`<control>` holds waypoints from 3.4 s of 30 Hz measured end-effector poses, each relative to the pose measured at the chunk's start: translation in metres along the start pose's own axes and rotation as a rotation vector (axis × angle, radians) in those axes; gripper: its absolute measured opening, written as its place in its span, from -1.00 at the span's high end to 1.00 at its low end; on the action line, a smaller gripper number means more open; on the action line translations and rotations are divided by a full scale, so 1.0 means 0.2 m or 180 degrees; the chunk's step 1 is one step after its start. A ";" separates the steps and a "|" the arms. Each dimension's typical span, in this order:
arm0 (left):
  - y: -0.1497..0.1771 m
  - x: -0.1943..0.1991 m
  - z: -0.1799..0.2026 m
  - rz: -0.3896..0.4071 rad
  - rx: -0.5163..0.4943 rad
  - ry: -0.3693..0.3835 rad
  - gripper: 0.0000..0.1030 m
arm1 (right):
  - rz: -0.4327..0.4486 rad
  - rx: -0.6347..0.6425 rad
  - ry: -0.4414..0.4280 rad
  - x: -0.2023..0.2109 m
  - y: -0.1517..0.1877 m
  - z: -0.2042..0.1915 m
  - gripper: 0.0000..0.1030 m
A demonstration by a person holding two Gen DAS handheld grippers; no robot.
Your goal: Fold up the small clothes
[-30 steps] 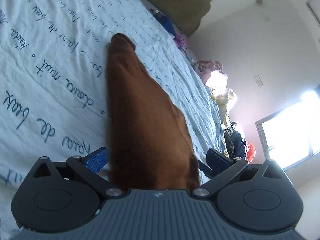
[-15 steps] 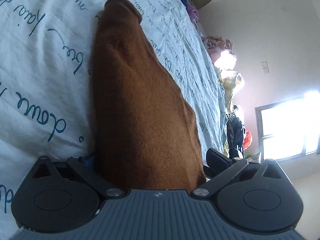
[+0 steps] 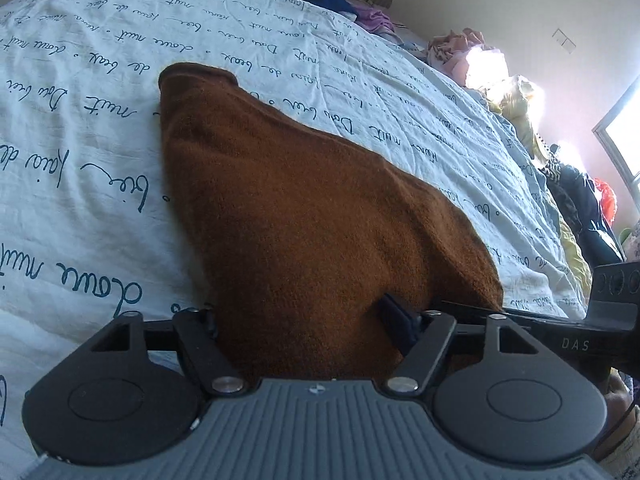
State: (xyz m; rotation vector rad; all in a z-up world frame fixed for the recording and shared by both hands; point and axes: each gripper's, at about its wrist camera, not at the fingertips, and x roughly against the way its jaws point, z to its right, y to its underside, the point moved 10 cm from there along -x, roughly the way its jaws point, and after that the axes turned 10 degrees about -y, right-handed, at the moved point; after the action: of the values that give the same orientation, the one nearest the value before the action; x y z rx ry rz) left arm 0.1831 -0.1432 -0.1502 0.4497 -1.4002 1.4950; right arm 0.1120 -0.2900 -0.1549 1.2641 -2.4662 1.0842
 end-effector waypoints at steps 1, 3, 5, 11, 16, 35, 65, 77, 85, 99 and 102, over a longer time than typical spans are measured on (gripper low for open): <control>-0.01 0.01 -0.01 0.0015 -0.0013 -0.0016 -0.13 | 0.0002 0.0085 0.0042 0.00 0.00 -0.03 0.28; -0.02 0.04 -0.02 0.0049 -0.0054 -0.0039 0.00 | 0.0002 0.0276 0.0201 -0.01 -0.01 -0.07 0.34; -0.03 0.07 -0.02 0.0098 -0.0120 -0.0105 0.11 | 0.0050 0.0457 0.0305 -0.01 -0.03 -0.14 0.37; -0.09 0.19 0.02 0.0441 -0.0535 -0.0472 0.27 | 0.0119 0.0826 0.0375 -0.02 -0.09 -0.35 0.38; -0.27 0.40 0.00 0.0843 -0.0794 -0.0772 0.28 | 0.0262 0.0932 0.0213 -0.04 -0.19 -0.53 0.38; -0.15 0.26 -0.53 0.0146 0.0014 -0.0275 -0.52 | 0.0247 0.0520 0.0241 -0.28 -0.15 -0.30 -0.34; 0.29 0.46 -0.65 -0.0111 0.1197 0.0441 -0.18 | 0.0200 0.0794 0.0303 -0.03 0.08 -0.32 -0.58; -0.08 0.31 -0.37 0.0450 0.0609 -0.0097 -0.53 | 0.0036 0.1836 0.1041 -0.35 -0.07 -0.37 0.57; -0.02 0.47 -0.38 0.0638 0.0491 -0.0267 -0.94 | 0.0215 0.1853 0.1010 -0.28 -0.08 -0.44 0.56; 0.16 0.24 -0.37 0.0261 0.0065 -0.0722 -0.93 | 0.0276 0.1672 0.1237 -0.30 -0.21 -0.41 0.36; 0.17 0.24 -0.36 0.0270 0.0006 -0.0781 -0.94 | 0.0297 0.1661 0.1183 -0.37 -0.25 -0.37 0.27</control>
State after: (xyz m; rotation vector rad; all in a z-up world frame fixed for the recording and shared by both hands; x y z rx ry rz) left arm 0.1588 -0.0531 -0.1474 0.5976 -1.6262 1.5488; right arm 0.1848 -0.2126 -0.1079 0.9389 -2.0475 1.8788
